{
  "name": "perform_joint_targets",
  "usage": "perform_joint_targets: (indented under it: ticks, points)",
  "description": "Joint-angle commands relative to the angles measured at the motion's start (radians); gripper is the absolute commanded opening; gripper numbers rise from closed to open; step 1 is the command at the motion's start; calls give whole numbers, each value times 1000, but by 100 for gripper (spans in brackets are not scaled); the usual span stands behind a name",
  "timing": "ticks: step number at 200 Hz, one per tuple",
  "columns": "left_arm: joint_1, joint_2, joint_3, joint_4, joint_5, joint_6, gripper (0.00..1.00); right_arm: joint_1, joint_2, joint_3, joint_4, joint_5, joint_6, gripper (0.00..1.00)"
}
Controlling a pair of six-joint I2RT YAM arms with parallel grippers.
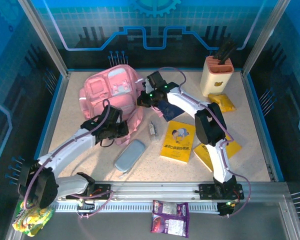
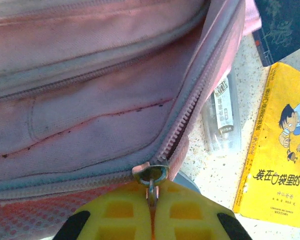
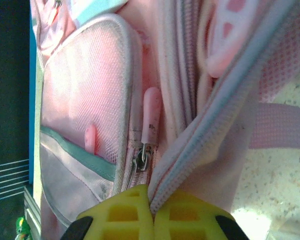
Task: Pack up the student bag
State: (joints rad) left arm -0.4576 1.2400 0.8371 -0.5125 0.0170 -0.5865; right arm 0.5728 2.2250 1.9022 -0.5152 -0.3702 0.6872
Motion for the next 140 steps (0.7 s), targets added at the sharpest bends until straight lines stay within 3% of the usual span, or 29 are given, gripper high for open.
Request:
perform_joint_targets:
  ticks: [1, 19, 61, 96, 140]
  points:
    - [-38, 53, 74, 21, 57, -39, 0, -42, -20, 40, -9, 69, -68, 19]
    - [-44, 95, 109, 53, 57, -46, 0, -43, -91, -32, -8, 59, -75, 39]
    - [-53, 120, 114, 121, 66, -35, 0, -38, -250, -262, -4, -24, -8, 61]
    - [-62, 107, 90, 162, 54, -32, 0, 24, -303, -388, 105, -68, 118, 69]
    - [-70, 95, 77, 169, 49, -27, 0, 55, -271, -456, 248, 4, 309, 66]
